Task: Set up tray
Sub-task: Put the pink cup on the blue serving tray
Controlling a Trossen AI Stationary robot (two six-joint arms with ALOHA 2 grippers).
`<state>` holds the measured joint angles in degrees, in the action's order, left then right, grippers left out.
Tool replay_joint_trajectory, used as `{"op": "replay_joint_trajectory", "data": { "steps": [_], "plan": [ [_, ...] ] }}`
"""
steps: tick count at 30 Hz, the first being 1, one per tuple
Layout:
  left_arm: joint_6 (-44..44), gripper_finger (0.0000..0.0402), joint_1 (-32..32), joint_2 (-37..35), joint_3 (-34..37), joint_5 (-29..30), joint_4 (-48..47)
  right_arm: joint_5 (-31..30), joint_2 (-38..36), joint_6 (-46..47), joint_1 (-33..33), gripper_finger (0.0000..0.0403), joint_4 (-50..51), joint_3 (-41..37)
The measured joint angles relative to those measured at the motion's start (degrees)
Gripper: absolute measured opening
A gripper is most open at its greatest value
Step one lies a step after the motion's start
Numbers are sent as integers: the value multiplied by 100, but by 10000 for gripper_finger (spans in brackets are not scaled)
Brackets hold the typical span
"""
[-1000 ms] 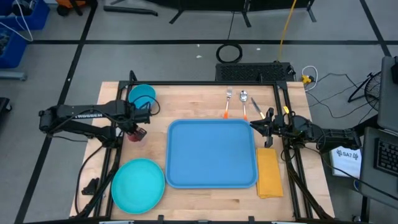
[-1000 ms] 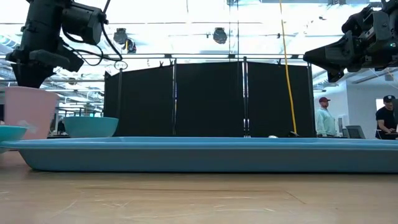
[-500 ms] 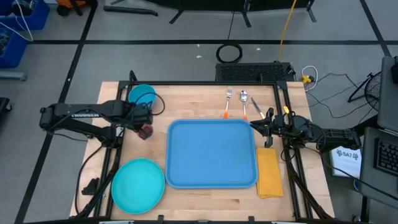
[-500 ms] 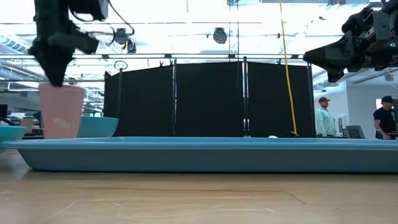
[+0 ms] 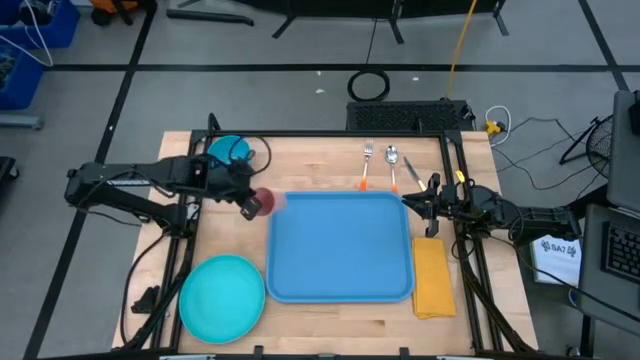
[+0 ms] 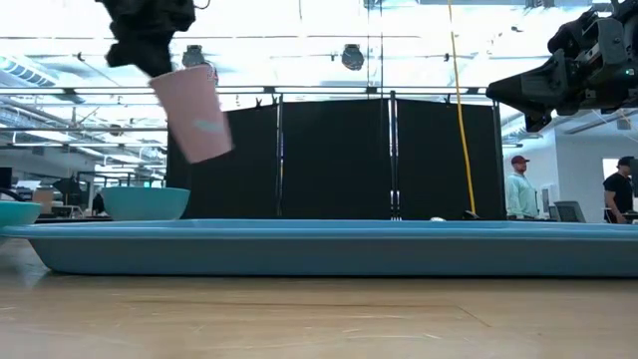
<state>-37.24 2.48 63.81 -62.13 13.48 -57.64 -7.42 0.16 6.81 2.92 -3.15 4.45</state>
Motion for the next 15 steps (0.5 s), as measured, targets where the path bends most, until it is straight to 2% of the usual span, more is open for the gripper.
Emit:
{"op": "replay_joint_trajectory", "data": {
  "steps": [7,15],
  "plan": [
    [390,3,137,632,-37,-731,547,0,17,2,-2,47,-5,-2],
    [636,3,447,1212,-45,-1017,571,0,59,0,0,48,-8,-22]
  ]
}}
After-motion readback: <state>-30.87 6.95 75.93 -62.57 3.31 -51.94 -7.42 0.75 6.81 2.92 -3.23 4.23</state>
